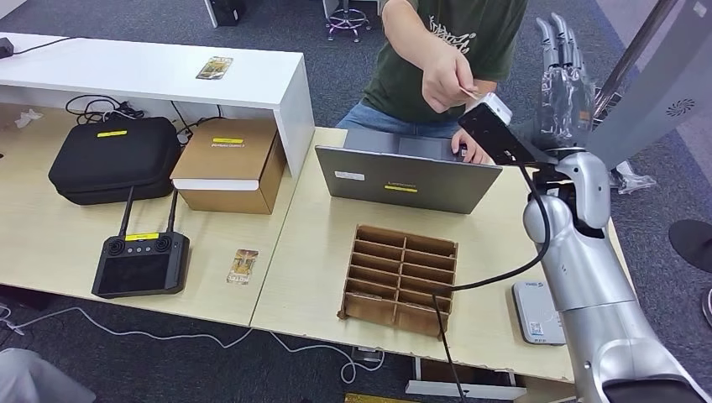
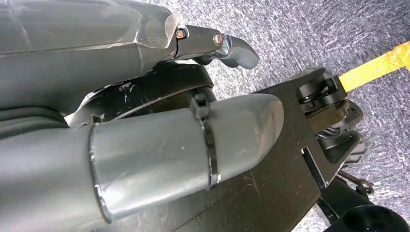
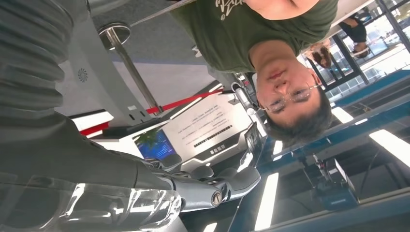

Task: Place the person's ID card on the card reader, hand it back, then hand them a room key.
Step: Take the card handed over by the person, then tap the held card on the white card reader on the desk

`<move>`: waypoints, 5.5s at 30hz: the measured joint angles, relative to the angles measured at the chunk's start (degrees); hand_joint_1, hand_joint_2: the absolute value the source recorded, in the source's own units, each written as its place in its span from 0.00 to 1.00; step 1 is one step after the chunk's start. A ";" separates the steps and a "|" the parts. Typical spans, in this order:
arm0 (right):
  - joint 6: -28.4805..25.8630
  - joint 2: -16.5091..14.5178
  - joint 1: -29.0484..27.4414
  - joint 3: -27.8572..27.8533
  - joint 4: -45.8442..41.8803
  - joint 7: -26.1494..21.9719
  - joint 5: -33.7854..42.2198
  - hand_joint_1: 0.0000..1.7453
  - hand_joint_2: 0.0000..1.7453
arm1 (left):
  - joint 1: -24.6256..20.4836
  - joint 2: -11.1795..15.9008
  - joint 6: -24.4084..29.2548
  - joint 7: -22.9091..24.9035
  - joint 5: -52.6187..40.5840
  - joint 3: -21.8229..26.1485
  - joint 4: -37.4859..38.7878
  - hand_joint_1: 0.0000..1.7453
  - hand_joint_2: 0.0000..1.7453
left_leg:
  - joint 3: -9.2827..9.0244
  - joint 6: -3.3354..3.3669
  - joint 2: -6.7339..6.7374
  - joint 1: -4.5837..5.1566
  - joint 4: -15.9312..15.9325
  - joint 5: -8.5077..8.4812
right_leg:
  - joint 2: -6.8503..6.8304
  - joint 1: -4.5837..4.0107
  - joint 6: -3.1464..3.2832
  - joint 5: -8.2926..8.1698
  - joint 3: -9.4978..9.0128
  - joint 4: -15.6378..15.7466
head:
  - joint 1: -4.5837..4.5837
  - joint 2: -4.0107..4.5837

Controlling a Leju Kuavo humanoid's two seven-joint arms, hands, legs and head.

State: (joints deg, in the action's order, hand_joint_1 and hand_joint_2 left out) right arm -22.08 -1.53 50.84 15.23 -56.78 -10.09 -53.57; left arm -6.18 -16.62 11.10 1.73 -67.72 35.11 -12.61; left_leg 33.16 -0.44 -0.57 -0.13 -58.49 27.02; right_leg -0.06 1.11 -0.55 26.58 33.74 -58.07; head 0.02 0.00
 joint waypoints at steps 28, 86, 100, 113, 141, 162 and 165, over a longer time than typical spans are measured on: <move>-0.37 0.19 -0.59 0.60 0.43 0.55 -0.37 1.00 1.00 | 0.02 -0.05 0.11 -0.11 -0.19 -1.27 0.00 0.00 0.00 | 0.01 0.00 0.00 0.00 -0.01 0.00 | 0.01 0.00 0.00 0.00 0.04 0.01 | 0.00 0.00; 23.44 11.59 -43.60 -22.08 -24.61 4.05 40.66 1.00 1.00 | 1.91 0.26 2.46 -2.86 8.30 -0.92 0.00 0.00 0.00 | 0.16 0.26 -0.24 -0.01 -0.10 0.26 | -0.31 0.00 -0.30 0.23 -0.08 0.17 | 0.00 0.00; 21.96 10.67 -41.72 -21.92 -24.15 3.63 34.59 1.00 1.00 | 2.40 -0.23 4.19 -4.39 8.10 -0.69 0.00 0.00 0.00 | 0.18 0.26 -0.24 0.00 -0.11 0.26 | -0.32 0.00 -0.31 0.23 -0.08 0.16 | 0.00 0.00; 19.67 10.75 -41.35 -26.64 -22.41 3.24 33.57 1.00 1.00 | 2.86 -0.21 4.27 -4.36 7.86 -0.69 0.00 0.00 0.00 | 0.17 0.27 -0.24 0.00 -0.12 0.28 | -0.31 0.00 -0.31 0.24 -0.07 0.17 | -0.01 0.00; 21.92 10.29 -44.31 -32.15 -21.91 2.25 31.23 1.00 1.00 | 2.93 -0.03 3.70 -4.11 7.68 -0.69 0.00 0.00 0.00 | 0.16 0.27 -0.21 0.00 -0.12 0.29 | -0.29 0.00 -0.31 0.24 -0.07 0.17 | -0.02 0.00; 22.34 9.04 -40.23 -30.13 -8.96 0.92 28.40 1.00 1.00 | 2.97 -0.03 3.97 -4.83 8.50 -0.67 0.00 0.00 0.00 | 0.18 0.28 -0.23 -0.01 -0.12 0.29 | -0.32 0.00 -0.31 0.24 -0.07 0.17 | 0.00 0.00; 22.33 9.03 -40.10 -29.60 -8.37 0.75 28.37 1.00 1.00 | 2.97 -0.03 4.07 -4.96 8.67 -0.66 0.00 0.00 0.00 | 0.18 0.28 -0.23 0.00 -0.12 0.29 | -0.31 0.00 -0.31 0.24 -0.07 0.17 | 0.00 0.00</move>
State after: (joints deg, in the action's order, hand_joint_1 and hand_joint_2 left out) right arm 0.25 7.50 10.73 -14.38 -65.15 -9.34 -25.20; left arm -3.22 -16.66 15.16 -3.22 -59.05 34.46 -12.61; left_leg 33.35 -0.16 -0.79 -0.14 -58.61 27.30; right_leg -0.37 1.11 -0.85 26.82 33.67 -57.90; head 0.02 0.00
